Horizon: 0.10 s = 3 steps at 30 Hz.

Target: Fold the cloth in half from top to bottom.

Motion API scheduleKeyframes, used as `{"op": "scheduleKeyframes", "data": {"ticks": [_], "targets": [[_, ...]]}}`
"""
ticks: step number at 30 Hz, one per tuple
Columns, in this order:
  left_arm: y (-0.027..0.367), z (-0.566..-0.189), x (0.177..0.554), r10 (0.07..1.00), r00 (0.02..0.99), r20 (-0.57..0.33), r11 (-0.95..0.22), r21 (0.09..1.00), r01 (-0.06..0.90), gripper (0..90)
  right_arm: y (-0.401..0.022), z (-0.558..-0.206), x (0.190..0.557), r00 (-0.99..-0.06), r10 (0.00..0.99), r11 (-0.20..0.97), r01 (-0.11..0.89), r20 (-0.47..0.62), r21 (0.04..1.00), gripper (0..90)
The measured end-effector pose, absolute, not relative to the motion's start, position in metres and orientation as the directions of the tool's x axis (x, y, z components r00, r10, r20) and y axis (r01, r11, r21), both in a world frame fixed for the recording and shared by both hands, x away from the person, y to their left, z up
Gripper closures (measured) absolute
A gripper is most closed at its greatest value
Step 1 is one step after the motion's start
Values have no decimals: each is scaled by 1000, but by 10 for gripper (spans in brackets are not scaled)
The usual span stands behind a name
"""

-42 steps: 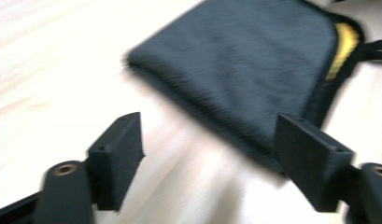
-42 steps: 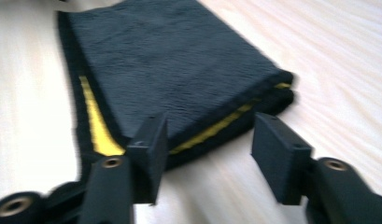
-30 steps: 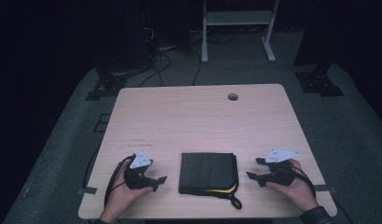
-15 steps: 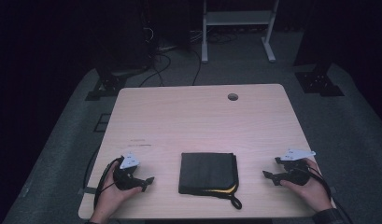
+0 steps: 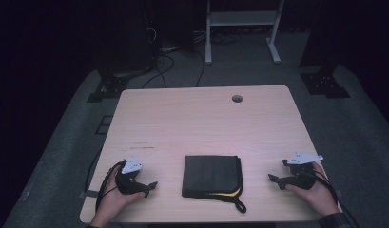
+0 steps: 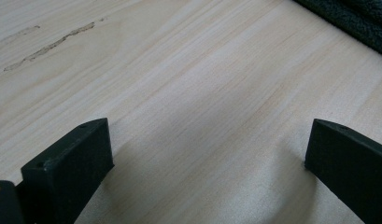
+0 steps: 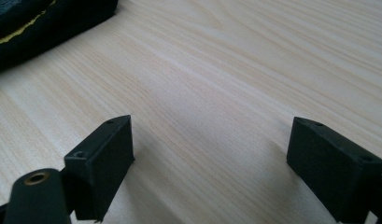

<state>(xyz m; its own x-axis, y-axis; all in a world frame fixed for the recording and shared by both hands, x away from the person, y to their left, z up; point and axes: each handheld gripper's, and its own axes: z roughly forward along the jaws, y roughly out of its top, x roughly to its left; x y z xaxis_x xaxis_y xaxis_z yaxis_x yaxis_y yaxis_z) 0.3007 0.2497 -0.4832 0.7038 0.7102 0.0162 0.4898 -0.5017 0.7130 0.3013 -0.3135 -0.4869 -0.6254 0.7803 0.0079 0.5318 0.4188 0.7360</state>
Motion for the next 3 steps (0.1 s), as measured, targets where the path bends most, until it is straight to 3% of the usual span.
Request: {"op": "scheduleKeyframes", "data": {"ticks": [3], "targets": [[250, -483, 301, 709, 705, 16, -503, 713, 489, 0, -313, -487, 301, -625, 780, 419, 532, 8, 736, 134]]}}
